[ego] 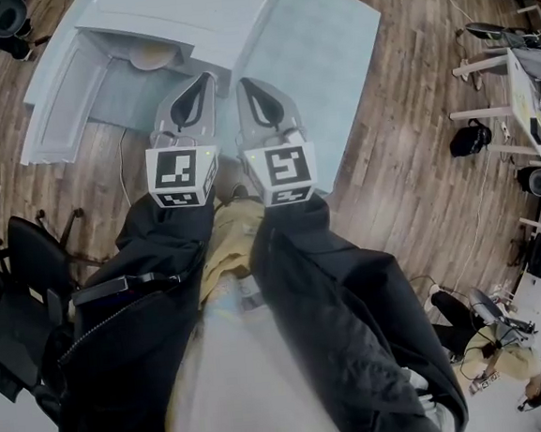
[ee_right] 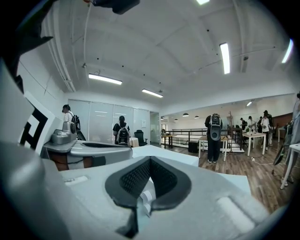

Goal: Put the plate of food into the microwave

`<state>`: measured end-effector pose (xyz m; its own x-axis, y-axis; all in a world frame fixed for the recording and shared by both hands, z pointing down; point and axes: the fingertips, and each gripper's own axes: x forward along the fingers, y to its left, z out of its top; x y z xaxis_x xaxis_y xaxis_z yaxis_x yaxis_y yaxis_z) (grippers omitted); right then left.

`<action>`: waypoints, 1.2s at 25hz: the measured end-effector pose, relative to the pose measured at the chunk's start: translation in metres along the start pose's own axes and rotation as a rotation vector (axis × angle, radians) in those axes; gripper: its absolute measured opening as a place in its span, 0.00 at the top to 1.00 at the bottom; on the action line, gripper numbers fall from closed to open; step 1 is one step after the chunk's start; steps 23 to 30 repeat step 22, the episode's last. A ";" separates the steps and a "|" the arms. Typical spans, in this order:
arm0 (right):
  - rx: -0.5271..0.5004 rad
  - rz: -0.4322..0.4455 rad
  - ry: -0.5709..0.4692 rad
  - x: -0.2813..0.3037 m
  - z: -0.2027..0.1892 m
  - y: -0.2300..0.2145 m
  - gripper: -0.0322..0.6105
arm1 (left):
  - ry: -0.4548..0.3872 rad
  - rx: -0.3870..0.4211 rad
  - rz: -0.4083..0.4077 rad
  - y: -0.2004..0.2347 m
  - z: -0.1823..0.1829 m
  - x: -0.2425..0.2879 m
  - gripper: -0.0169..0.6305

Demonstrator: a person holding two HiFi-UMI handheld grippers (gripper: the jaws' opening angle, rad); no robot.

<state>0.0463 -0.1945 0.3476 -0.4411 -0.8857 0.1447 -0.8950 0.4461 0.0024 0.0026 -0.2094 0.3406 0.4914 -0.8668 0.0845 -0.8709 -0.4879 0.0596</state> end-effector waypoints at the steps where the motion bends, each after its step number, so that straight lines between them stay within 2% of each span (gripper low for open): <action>1: -0.001 0.003 0.001 0.000 0.000 0.001 0.96 | 0.002 0.000 0.000 0.000 0.000 0.000 0.98; 17: 0.010 0.030 0.019 -0.002 -0.009 0.008 0.96 | 0.043 -0.005 0.001 -0.003 -0.014 -0.005 0.98; 30: 0.011 0.036 0.021 -0.001 -0.009 0.013 0.96 | 0.046 -0.009 0.006 0.001 -0.013 -0.009 0.98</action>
